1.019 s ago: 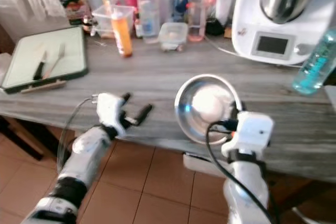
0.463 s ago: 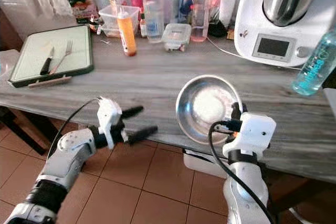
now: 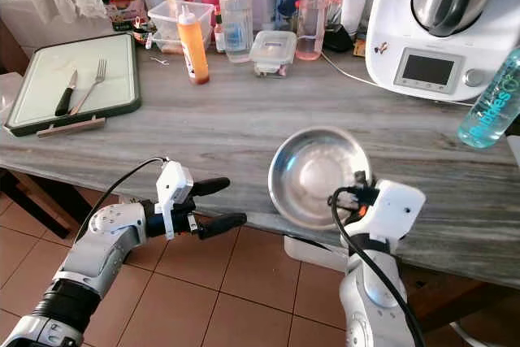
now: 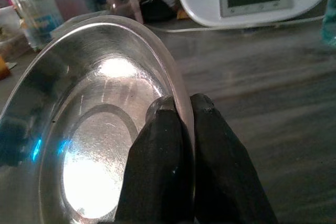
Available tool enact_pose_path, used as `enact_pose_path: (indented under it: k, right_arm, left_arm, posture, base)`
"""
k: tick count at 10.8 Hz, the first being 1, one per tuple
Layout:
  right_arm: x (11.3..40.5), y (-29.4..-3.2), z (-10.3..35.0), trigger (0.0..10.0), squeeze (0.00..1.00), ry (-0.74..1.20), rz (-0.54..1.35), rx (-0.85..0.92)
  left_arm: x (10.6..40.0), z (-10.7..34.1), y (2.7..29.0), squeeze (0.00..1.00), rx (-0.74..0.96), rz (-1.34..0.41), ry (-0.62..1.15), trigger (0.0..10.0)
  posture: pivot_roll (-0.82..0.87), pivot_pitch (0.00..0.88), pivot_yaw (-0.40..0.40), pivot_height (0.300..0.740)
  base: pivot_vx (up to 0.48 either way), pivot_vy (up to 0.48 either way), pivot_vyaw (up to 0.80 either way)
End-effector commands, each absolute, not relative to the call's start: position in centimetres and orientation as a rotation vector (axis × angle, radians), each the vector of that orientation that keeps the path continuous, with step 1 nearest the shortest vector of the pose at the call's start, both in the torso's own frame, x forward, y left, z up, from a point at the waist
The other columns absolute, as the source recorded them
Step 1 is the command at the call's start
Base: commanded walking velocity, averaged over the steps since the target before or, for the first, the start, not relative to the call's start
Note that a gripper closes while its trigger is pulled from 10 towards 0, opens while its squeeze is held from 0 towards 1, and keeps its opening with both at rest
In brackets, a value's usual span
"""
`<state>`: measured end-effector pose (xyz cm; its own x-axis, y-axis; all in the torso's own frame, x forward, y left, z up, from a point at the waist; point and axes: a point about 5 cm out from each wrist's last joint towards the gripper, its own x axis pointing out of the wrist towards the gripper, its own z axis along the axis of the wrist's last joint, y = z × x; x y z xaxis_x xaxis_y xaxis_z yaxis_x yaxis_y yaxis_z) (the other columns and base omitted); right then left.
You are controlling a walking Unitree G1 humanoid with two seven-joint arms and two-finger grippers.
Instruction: Setting the table
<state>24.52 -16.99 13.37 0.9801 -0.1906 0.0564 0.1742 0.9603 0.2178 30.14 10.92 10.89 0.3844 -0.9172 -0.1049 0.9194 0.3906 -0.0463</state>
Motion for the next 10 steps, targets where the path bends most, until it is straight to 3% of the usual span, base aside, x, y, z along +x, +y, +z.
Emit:
enact_pose_path:
  k: [1, 3, 10]
  right_arm:
    - [24.6, -16.6, 12.7, 10.0, 0.0, -0.048, -0.194, 0.31]
    - [25.4, -16.2, 11.8, 10.0, 0.0, -0.003, -0.202, 0.474]
    - [28.4, -12.9, 11.3, 10.0, 0.0, 0.076, -0.094, 0.609]
  left_arm:
    - [30.1, 11.3, 10.9, 0.0, 0.044, -1.197, 0.122, 10.0]
    - [30.2, 11.4, 10.9, 0.0, 0.059, -1.213, 0.122, 10.0]
    - [29.6, 11.2, 9.9, 0.0, 0.035, -1.235, 0.113, 10.0]
  posture:
    - [0.01, 0.076, 0.051, 0.74]
    - [0.01, 0.078, 0.051, 0.74]
    - [0.03, 0.085, 0.053, 0.74]
  base:
    - [0.0, 0.0, 0.0]
    - [0.0, 0.0, 0.0]
    - [0.0, 0.0, 0.0]
